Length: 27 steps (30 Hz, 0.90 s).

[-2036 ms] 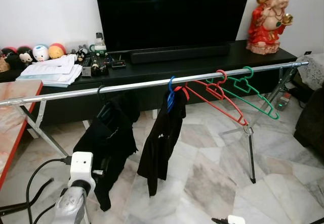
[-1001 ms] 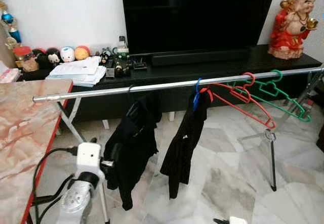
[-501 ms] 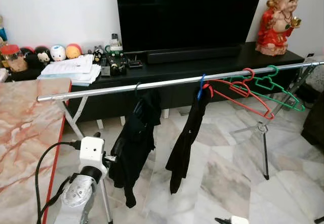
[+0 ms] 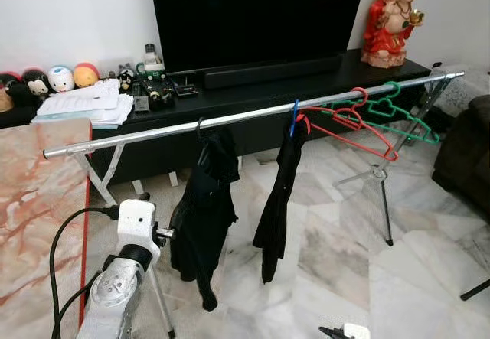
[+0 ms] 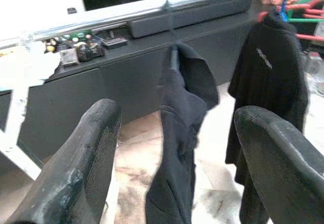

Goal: Hang hanger

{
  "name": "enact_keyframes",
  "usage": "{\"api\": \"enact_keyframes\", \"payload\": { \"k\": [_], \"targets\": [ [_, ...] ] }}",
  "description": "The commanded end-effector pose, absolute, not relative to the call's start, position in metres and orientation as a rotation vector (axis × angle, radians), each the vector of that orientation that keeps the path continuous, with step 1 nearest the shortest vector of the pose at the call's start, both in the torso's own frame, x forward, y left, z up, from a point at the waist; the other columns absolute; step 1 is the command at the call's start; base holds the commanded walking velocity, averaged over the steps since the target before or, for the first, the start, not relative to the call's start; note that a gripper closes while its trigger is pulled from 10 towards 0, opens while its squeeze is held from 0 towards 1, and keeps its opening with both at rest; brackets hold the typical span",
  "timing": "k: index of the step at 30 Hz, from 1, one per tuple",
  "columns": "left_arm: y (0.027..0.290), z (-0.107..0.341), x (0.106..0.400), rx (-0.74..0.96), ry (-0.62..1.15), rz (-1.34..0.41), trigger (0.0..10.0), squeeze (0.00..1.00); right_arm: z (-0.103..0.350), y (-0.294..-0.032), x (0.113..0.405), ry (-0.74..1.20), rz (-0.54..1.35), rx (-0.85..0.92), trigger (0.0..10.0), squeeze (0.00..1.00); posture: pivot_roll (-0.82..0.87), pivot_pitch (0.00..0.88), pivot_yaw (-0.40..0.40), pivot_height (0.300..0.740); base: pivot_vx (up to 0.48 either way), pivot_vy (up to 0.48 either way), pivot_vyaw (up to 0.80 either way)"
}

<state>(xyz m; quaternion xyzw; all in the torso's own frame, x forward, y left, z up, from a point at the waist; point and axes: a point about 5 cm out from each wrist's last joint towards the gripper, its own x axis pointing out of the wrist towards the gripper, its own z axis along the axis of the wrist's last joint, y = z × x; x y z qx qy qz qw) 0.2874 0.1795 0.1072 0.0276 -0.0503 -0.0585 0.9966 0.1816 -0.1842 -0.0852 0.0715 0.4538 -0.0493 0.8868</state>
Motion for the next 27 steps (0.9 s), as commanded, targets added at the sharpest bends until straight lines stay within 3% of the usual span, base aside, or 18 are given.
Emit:
{"api": "enact_keyframes", "payload": {
  "k": [1,14,27],
  "targets": [
    [0.1739,0.1111,0.286,0.046,-0.112,-0.152,10.0,0.0,-0.0857,-0.1862,0.1801,0.948,-0.115,0.152,10.0,0.0,0.11,0.038,0.029,0.74,0.0,0.0,0.0],
    [0.1718,0.1076,0.2828,0.041,-0.088,-0.16,10.0,0.0,-0.0854,-0.1847,0.1808,0.942,-0.106,0.158,10.0,0.0,0.11,0.039,0.031,0.74,0.0,0.0,0.0],
    [0.1725,0.1074,0.2837,0.029,-0.081,-0.15,10.0,0.0,-0.0849,-0.184,0.1821,0.948,-0.068,0.137,10.0,0.0,0.11,0.039,0.028,0.74,0.29,0.0,0.06]
  ]
}}
